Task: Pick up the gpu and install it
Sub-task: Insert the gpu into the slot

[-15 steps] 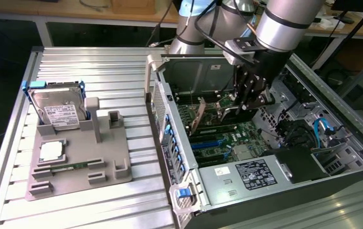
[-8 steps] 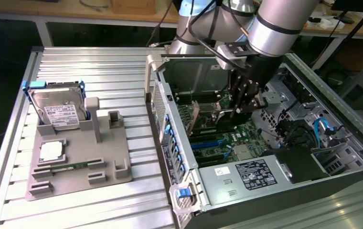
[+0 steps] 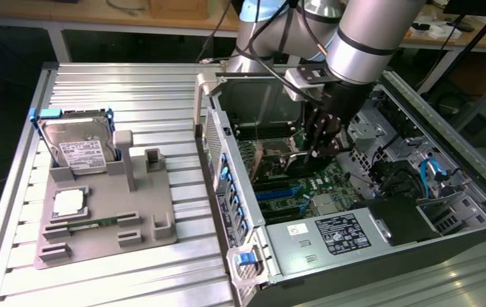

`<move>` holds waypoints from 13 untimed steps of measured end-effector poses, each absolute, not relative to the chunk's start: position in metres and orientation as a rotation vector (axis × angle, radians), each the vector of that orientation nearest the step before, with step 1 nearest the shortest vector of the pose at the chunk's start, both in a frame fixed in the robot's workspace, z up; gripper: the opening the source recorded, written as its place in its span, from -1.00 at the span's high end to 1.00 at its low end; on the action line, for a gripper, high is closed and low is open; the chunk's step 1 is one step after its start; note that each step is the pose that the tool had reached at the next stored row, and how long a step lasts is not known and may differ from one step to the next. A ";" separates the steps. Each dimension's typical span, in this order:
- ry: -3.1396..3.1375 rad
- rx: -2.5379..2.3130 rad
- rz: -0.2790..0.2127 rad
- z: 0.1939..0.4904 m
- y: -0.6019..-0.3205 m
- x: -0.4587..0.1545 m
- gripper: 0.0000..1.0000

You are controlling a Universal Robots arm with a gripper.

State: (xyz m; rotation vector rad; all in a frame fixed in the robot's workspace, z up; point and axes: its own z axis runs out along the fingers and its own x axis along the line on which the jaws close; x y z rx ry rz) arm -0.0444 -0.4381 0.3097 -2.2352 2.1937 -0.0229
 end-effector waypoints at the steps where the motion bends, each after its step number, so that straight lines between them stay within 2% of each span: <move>1: 2.194 -2.235 -0.023 0.309 -0.439 -0.044 0.47; 13: 2.195 -2.234 -0.023 0.298 -0.447 -0.048 0.47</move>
